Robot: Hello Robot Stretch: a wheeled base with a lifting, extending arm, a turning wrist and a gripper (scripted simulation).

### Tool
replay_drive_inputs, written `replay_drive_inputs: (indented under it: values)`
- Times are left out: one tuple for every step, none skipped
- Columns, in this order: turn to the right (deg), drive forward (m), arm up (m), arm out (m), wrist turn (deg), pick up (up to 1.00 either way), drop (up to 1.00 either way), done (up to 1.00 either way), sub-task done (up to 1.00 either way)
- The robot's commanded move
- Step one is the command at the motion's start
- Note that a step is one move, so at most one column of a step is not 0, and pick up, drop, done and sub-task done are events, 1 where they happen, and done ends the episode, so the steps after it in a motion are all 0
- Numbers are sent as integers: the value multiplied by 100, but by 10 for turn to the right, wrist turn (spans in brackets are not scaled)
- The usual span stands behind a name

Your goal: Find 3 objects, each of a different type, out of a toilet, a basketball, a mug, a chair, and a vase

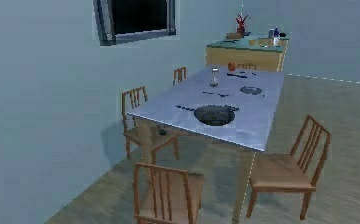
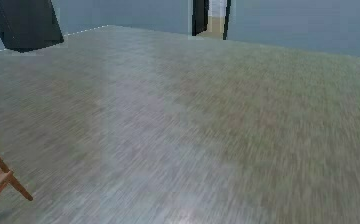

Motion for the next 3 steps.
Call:
replay_drive_inputs:
  values:
    - [450, 0, 0, 0, 0, 0, 0, 0, 0]
    - [210, 0, 0, 0, 0, 0, 0, 0, 0]
    - [0, 100, 0, 0, 0, 0, 0, 0, 0]
